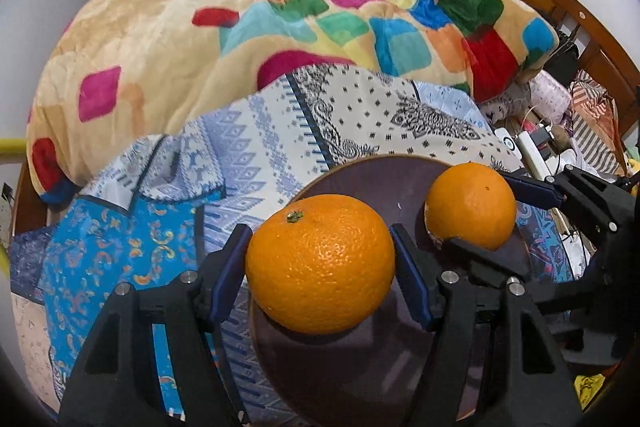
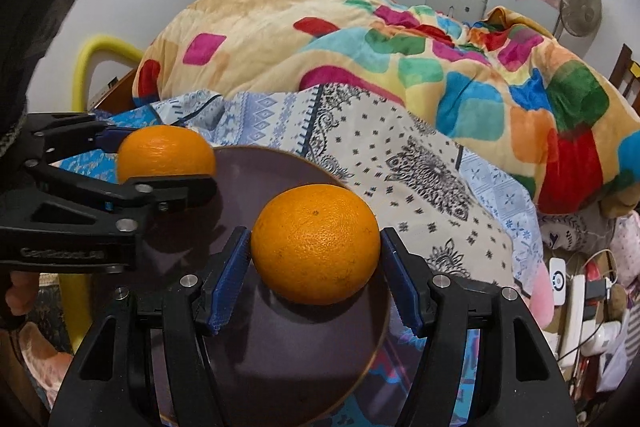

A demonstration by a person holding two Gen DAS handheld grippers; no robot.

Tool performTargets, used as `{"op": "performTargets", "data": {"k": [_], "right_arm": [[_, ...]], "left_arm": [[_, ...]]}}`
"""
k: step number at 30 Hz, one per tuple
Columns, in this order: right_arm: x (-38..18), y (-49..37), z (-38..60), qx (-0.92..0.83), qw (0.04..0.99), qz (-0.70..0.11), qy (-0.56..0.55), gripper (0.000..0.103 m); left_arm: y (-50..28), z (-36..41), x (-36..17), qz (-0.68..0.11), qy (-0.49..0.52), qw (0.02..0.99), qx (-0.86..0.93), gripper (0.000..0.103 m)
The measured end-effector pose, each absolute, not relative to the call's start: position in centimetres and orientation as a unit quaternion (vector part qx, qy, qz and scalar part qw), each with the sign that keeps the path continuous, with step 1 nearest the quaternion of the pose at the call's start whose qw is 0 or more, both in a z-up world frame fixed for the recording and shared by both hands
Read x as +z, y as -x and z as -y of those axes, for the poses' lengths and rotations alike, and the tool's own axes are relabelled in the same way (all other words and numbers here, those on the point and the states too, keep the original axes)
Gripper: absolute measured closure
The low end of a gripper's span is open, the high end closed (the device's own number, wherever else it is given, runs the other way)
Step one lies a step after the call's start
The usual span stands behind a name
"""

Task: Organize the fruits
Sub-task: 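Lift both held oranges and carry them over the brown plate, then lower both oranges onto the plate and open both tools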

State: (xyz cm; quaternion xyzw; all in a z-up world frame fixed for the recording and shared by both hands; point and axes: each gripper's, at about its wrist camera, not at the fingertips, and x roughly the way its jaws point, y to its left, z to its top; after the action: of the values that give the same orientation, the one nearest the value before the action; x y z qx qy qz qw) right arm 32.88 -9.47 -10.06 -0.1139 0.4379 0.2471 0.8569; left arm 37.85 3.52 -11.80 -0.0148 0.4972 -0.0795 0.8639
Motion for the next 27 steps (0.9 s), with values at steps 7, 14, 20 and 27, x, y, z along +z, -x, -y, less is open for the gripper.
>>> {"op": "performTargets", "data": {"k": [7, 14, 20, 27], "right_arm": [[-10.1, -32.7, 9.1, 0.247, 0.853, -0.441, 0.128, 0.040], [-9.4, -32.0, 9.9, 0.242, 0.856, -0.442, 0.117, 0.038], [-6.7, -29.8, 11.0, 0.237, 0.872, -0.410, 0.121, 0.031], [-4.0, -26.2, 12.7, 0.235, 0.887, -0.382, 0.107, 0.030]], "left_arm": [[-37.9, -3.5, -11.4, -0.492, 0.018, 0.866, -0.086, 0.020], [-36.1, -4.2, -9.5, -0.469, 0.024, 0.879, -0.079, 0.017], [-33.2, -5.1, -6.8, -0.447, 0.025, 0.891, -0.070, 0.017], [-28.2, -5.4, -4.0, -0.419, 0.003, 0.907, -0.052, 0.016]]}}
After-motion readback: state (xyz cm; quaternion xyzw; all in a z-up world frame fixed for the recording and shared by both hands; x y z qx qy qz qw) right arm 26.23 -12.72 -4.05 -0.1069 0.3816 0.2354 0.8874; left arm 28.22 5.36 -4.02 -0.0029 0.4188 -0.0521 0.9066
